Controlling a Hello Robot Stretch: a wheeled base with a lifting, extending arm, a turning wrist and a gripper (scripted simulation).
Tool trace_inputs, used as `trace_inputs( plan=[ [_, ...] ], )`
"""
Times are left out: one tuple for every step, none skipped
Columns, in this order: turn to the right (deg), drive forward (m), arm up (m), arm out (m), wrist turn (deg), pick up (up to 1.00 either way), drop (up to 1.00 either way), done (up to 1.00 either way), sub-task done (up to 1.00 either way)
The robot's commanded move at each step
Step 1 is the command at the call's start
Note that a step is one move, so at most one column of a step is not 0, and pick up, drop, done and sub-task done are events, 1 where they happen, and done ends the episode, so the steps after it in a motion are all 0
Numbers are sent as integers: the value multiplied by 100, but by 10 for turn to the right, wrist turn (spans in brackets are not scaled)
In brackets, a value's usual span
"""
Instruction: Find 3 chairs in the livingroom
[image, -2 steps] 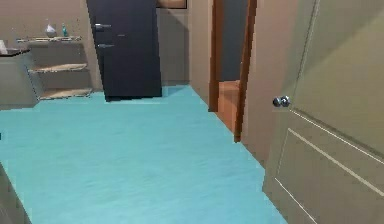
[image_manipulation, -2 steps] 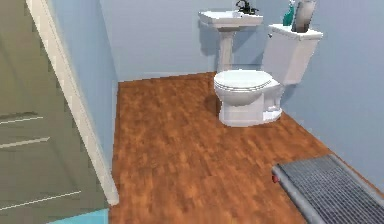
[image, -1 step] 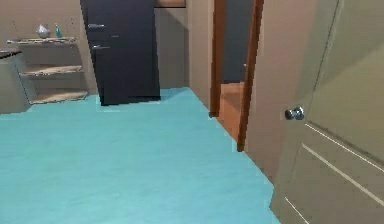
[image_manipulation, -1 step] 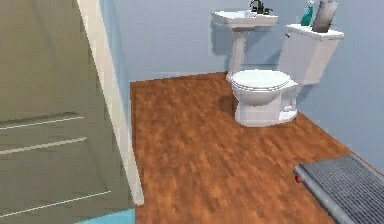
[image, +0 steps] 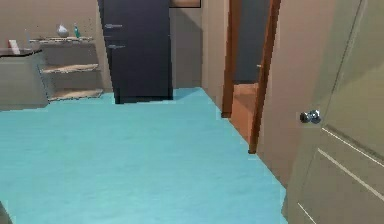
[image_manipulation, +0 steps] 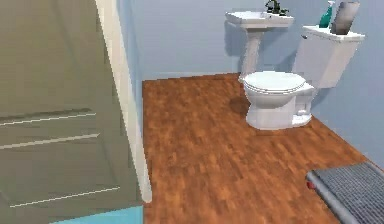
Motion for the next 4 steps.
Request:
trace_inputs(
  plan=[
    [0,100,0,0,0,0,0,0,0],
    [-30,0,0,0,0,0,0,0,0],
    [0,65,0,0,0,0,0,0,0],
    [180,0,0,0,0,0,0,0,0]
  ],
)
